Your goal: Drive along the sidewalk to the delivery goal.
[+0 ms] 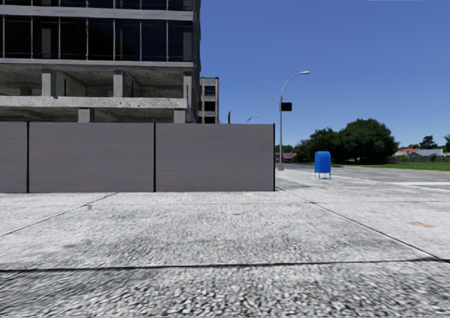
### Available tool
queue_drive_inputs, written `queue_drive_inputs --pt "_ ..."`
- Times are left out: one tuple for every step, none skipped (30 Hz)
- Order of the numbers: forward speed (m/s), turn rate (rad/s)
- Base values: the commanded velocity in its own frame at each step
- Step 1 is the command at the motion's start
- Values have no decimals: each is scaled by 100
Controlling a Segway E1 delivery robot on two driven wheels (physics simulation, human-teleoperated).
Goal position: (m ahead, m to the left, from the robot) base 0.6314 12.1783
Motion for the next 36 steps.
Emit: queue_drive_inputs --pt "192 0" --pt "192 0" --pt "192 0" --pt "192 0" --pt "192 0" --pt "192 0" --pt "192 8" --pt "192 28" --pt "192 44" --pt "192 44" --pt "192 52" --pt "192 57" --pt "192 57" --pt "192 59" --pt "192 60" --pt "192 61" --pt "192 61" --pt "191 62" --pt "191 62" --pt "191 62" --pt "191 62" --pt "191 63" --pt "191 65" --pt "191 65" --pt "191 66" --pt "191 66" --pt "191 66" --pt "191 66" --pt "191 67" --pt "191 68" --pt "191 68" --pt "191 69" --pt "191 69" --pt "191 69" --pt "191 69" --pt "191 69"
